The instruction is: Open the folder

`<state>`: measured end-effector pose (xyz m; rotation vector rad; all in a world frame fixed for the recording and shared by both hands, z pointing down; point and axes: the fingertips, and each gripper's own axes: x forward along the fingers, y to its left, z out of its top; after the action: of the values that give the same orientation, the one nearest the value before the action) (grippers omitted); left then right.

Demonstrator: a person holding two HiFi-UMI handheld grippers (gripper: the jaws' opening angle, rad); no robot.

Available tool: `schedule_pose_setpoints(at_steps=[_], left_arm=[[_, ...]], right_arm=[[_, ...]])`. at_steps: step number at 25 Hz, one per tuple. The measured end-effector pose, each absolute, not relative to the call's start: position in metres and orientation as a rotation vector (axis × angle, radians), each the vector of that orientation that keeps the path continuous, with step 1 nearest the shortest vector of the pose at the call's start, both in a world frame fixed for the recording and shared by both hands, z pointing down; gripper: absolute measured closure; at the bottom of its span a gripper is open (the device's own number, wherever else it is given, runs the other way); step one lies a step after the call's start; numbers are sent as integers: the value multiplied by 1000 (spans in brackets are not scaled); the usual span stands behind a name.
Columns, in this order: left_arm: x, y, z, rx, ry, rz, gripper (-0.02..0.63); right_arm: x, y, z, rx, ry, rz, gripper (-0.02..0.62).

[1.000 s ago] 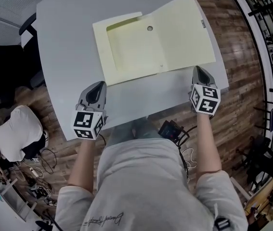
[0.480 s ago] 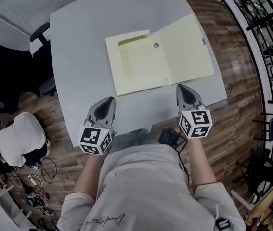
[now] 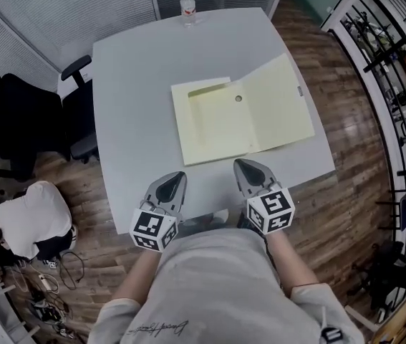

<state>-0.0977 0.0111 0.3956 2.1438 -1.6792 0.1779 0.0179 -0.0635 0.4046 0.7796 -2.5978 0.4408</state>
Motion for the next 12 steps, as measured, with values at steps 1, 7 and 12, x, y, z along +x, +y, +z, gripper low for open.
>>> schedule_pose_setpoints(at_steps=[1, 7, 12], left_arm=[[-96, 11, 394, 2159, -1671, 185, 598], [-89, 9, 391, 2238, -1640, 259, 597], [-85, 2, 383, 2260, -1634, 229, 597]], right_arm=[[15, -60, 403, 767, -2601, 435, 572], [2, -47, 399, 716, -2620, 443, 572], [-4, -43, 395, 697, -2635, 435, 572]])
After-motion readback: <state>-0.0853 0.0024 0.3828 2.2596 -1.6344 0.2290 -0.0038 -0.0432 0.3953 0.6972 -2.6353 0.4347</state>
